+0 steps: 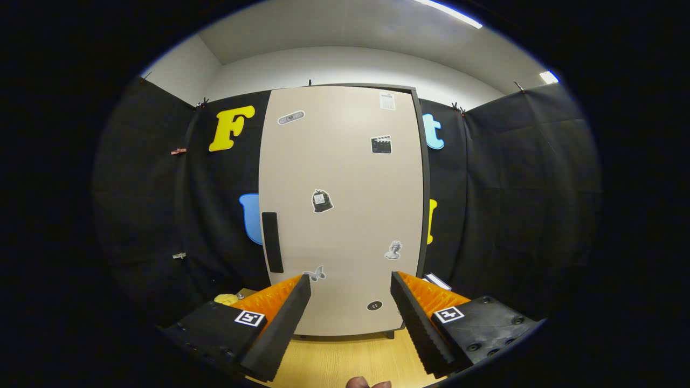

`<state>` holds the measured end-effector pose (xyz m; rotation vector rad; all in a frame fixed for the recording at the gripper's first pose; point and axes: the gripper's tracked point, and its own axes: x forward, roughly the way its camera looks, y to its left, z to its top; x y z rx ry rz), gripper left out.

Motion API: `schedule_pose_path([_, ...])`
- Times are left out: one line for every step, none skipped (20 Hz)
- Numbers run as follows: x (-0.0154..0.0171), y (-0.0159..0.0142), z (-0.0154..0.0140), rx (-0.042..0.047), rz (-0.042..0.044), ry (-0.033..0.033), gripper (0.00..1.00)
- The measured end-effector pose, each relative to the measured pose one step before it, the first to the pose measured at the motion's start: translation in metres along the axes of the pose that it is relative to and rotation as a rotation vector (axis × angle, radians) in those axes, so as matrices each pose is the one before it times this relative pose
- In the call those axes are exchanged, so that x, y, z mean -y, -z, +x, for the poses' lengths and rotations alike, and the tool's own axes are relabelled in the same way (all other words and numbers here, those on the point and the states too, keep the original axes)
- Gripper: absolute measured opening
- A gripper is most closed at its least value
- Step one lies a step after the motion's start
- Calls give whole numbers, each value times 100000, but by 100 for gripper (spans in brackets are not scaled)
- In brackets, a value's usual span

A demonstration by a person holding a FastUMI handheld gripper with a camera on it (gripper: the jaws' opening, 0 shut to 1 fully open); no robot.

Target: Open the shoe cabinet door, grab the shoes and put them into the shoe cabinet, then close the shoe cabinet door.

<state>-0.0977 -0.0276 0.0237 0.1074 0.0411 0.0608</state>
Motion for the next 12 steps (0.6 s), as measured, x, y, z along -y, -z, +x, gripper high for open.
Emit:
schedule_pose_path([20,47,-20,-152,-87,13,98])
schedule_pose_path([123,-92,-50,227,-41,316,98])
schedule_pose_path([47,-63,-69,102,78,32,98])
schedule_pose_path([140,-204,-104,824,298,216,98])
schedule_pose_path([2,-136,22,245,202,35,98])
schedule_pose_path([46,-49,-37,242,109,-17,98])
schedule_pose_path([40,23,-12,2,-89,10,98])
schedule_pose_path([16,37,-42,-179,-129,-126,98])
schedule_pose_path([51,68,-82,-225,159,12,98])
schedule_pose_path([-29,4,-57,-89,190,-278,98])
schedule_pose_path([0,11,12,-47,-79,-127,97])
schedule_pose_path([48,85,45,-445,-138,-163,98])
